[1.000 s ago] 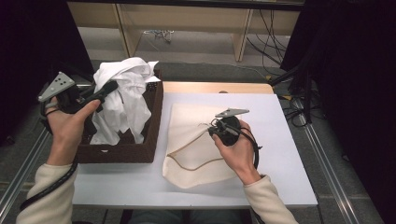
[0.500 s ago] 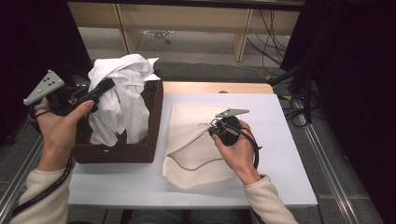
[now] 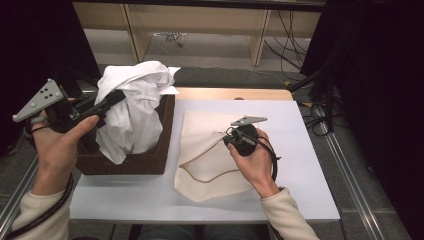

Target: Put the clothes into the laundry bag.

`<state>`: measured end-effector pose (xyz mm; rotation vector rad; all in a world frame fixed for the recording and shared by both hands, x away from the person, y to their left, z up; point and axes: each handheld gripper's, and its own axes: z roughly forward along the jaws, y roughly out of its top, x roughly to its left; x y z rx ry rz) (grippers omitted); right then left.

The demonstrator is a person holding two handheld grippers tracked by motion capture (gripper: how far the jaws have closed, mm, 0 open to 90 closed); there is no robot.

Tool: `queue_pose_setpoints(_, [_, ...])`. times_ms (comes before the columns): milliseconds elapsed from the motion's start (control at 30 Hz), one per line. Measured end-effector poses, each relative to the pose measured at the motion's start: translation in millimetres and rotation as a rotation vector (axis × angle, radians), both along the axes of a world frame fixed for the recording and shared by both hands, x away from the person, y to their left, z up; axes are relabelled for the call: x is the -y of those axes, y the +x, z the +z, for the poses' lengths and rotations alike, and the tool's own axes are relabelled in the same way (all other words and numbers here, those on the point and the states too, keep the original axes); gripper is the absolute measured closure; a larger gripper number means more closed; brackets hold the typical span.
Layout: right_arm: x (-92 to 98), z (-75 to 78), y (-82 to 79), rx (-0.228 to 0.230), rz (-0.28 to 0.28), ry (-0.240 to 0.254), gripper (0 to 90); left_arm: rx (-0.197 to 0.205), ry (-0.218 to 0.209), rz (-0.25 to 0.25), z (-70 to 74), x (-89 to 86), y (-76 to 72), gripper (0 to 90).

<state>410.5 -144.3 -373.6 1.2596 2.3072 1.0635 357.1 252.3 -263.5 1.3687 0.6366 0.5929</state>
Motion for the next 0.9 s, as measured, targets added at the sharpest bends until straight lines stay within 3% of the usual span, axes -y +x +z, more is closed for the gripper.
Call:
queue_pose_setpoints(100, [-0.1, -0.1, 0.2, 0.001, 0.0, 0.001, 88.5, -0.006, -0.031, -0.039, 4.9, 5.9, -10.8, 80.7])
queue_pose_setpoints(133, [-0.1, 0.0, 0.1, 0.001, 0.0, 0.0, 88.5, 0.027, -0.017, -0.05, 7.6, 6.6, -12.4, 80.8])
queue_pose_setpoints(167, [0.2, 0.0, 0.4, 0.005, 0.006, -0.004, 88.5, 0.03, -0.021, -0.064, 9.6, 8.6, -15.5, 80.7])
queue_pose_setpoints(400, [1.9, 0.6, 0.8, 0.025, 0.011, -0.009, 88.5, 0.033, -0.037, -0.189, 18.3, 28.5, -34.8, 80.7])
queue_pose_setpoints(533, [1.7, 0.1, 0.4, 0.005, -0.003, 0.016, 88.5, 0.038, -0.043, -0.26, 23.5, 39.4, -48.3, 80.7])
queue_pose_setpoints(567, [2.6, -0.1, 1.4, 0.021, 0.011, 0.003, 88.5, 0.04, -0.043, -0.279, 25.0, 42.3, -51.8, 80.7])
queue_pose_setpoints(667, [3.1, 0.4, 0.8, 0.009, 0.006, 0.008, 88.5, 0.041, -0.035, -0.335, 28.7, 50.3, -60.4, 80.7])
queue_pose_setpoints(800, [3.5, 1.4, -0.1, 0.016, -0.002, 0.002, 88.5, 0.027, -0.033, -0.403, 28.7, 60.4, -66.5, 80.7])
queue_pose_setpoints(900, [3.7, 1.6, 0.4, 0.019, -0.001, 0.0, 88.5, 0.02, -0.026, -0.42, 26.2, 65.5, -66.4, 80.6])
